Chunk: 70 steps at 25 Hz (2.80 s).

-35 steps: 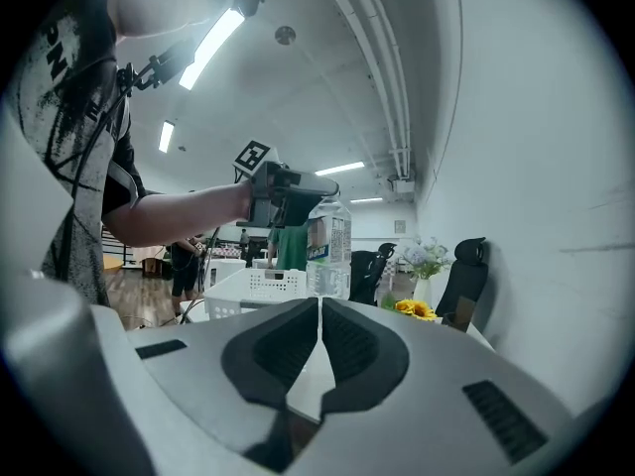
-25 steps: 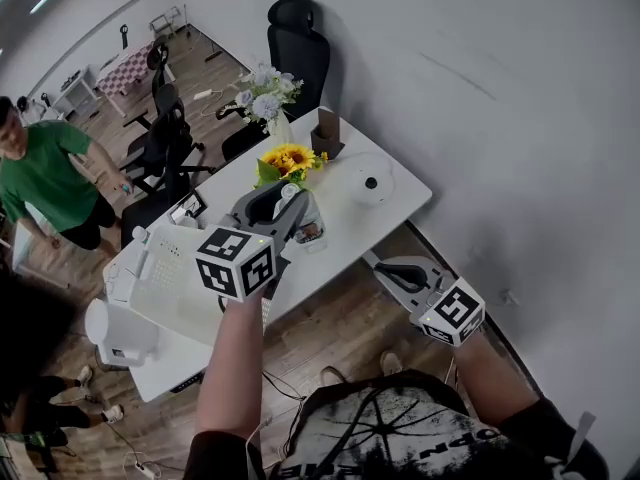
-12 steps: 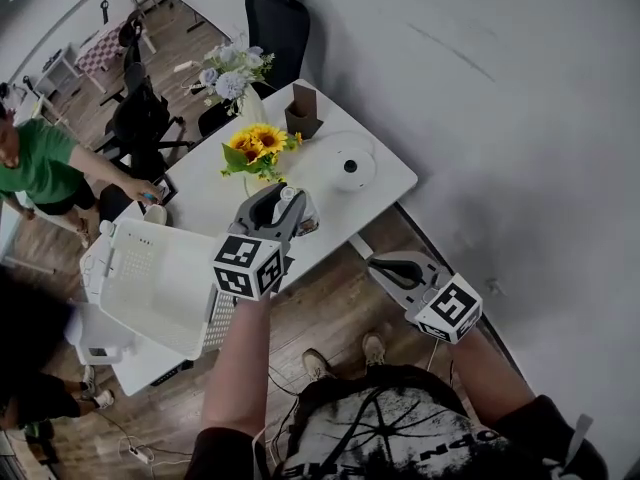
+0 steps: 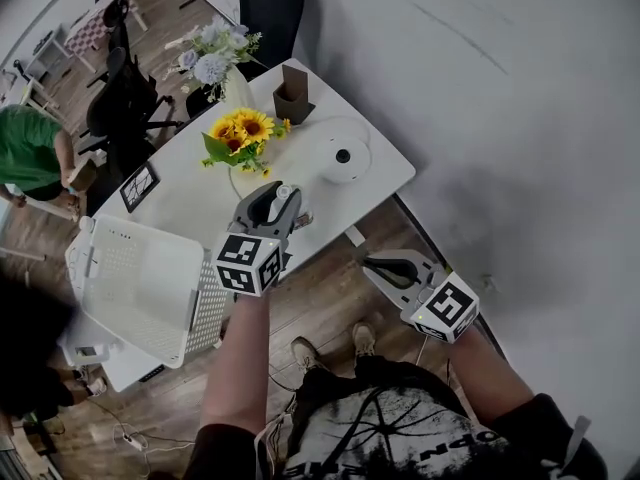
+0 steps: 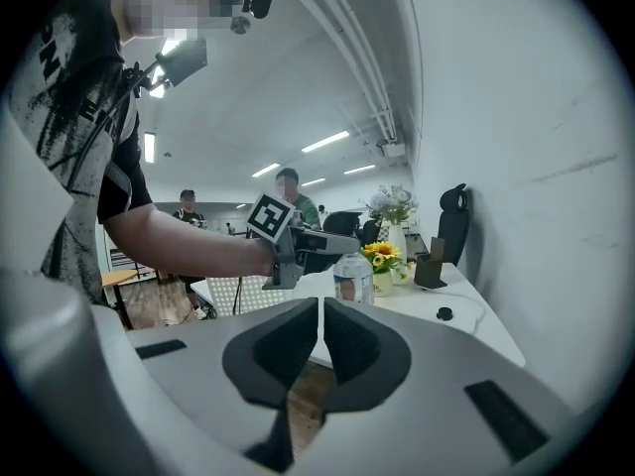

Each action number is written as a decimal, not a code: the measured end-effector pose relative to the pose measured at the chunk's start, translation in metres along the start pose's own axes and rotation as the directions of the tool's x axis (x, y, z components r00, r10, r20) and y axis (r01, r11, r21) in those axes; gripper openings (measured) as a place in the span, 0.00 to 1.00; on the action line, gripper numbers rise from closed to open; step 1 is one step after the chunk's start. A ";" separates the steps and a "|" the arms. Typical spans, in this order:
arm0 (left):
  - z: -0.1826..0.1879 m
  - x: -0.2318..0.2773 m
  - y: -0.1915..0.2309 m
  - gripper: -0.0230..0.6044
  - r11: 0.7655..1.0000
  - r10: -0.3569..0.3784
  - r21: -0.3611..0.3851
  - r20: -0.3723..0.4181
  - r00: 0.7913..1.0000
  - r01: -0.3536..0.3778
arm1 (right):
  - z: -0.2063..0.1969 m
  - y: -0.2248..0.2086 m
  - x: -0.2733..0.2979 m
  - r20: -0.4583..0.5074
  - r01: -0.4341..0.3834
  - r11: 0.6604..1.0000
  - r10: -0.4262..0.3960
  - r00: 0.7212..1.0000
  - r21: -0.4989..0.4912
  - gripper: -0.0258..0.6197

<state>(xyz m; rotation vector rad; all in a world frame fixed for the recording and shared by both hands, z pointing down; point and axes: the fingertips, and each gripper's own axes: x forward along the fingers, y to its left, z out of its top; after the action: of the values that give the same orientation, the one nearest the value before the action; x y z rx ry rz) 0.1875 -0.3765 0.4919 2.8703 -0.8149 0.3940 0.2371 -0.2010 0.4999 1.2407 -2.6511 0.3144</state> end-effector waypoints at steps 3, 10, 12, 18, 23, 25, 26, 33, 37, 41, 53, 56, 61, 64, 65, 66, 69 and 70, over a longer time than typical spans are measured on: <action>-0.007 0.004 0.002 0.27 1.000 0.008 -0.009 -0.004 1.000 -0.008 | -0.004 -0.003 -0.001 -0.011 -0.005 1.000 0.005 1.000 0.003 0.08; -0.016 0.005 0.004 0.27 1.000 0.025 -0.010 0.000 1.000 -0.025 | -0.010 -0.005 -0.001 -0.025 -0.009 1.000 0.009 1.000 0.009 0.08; -0.016 0.005 0.004 0.27 1.000 0.025 -0.001 0.003 1.000 -0.025 | -0.011 -0.005 0.001 -0.029 -0.011 1.000 0.011 1.000 0.014 0.08; -0.019 0.002 -0.001 0.27 1.000 0.020 0.021 0.024 1.000 -0.021 | -0.013 -0.002 0.005 -0.025 -0.019 1.000 0.020 0.999 0.016 0.08; -0.020 0.003 -0.001 0.27 0.999 0.015 0.030 0.024 1.000 -0.015 | -0.009 -0.002 0.008 -0.013 -0.017 1.000 0.017 1.000 0.010 0.08; -0.020 0.003 -0.002 0.27 0.999 0.013 0.034 0.021 1.000 -0.013 | -0.008 -0.001 0.008 -0.013 -0.019 1.000 0.019 1.000 0.010 0.08; -0.021 0.003 -0.002 0.27 0.999 0.011 0.032 0.017 1.000 -0.011 | -0.008 0.000 0.008 -0.012 -0.019 1.000 0.019 1.000 0.009 0.08; -0.023 0.004 -0.004 0.32 1.000 0.011 0.027 -0.016 1.000 -0.010 | -0.006 0.003 0.006 -0.015 -0.018 1.000 0.018 1.000 0.004 0.08; -0.021 -0.001 -0.006 0.35 1.000 0.009 0.024 -0.014 1.000 -0.008 | -0.004 0.006 0.006 -0.011 -0.020 1.000 0.020 1.000 -0.004 0.08; -0.015 -0.013 -0.011 0.35 1.000 0.003 0.027 -0.008 1.000 -0.003 | 0.000 0.009 0.007 -0.004 -0.020 1.000 0.020 1.000 -0.012 0.08; 0.005 -0.092 -0.031 0.35 1.000 0.007 -0.008 0.068 0.998 -0.007 | 0.030 0.029 0.024 0.024 -0.036 0.996 0.038 0.999 -0.078 0.08; 0.010 -0.110 -0.035 0.31 1.000 0.004 -0.011 0.084 0.996 -0.003 | 0.038 0.034 0.030 0.036 -0.041 0.995 0.044 0.998 -0.092 0.08; 0.015 -0.137 -0.036 0.16 1.000 0.010 -0.018 0.101 0.995 -0.008 | 0.048 0.044 0.042 0.052 -0.046 0.993 0.051 0.997 -0.106 0.08; 0.013 -0.152 -0.037 0.09 1.000 0.021 -0.015 0.103 0.994 -0.020 | 0.053 0.050 0.048 0.062 -0.051 0.992 0.058 0.996 -0.112 0.08; 0.012 -0.156 -0.037 0.09 1.000 0.024 -0.017 0.106 0.994 -0.023 | 0.055 0.052 0.050 0.065 -0.053 0.992 0.060 0.996 -0.112 0.08; 0.011 -0.161 -0.038 0.08 1.000 0.027 -0.019 0.106 0.994 -0.025 | 0.057 0.053 0.051 0.070 -0.054 0.992 0.062 0.996 -0.112 0.08; 0.007 -0.171 -0.038 0.06 0.999 0.037 -0.027 0.103 0.994 -0.034 | 0.061 0.056 0.056 0.079 -0.055 0.993 0.063 0.995 -0.105 0.08; 0.006 -0.175 -0.037 0.05 0.999 0.041 -0.031 0.104 0.994 -0.038 | 0.062 0.057 0.058 0.081 -0.055 0.993 0.063 0.995 -0.103 0.08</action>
<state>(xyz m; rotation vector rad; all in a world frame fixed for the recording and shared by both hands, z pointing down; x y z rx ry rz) 0.0651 -0.2597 0.4344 2.8721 -0.8881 0.2351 0.1513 -0.2249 0.4495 1.1713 -2.7415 0.1382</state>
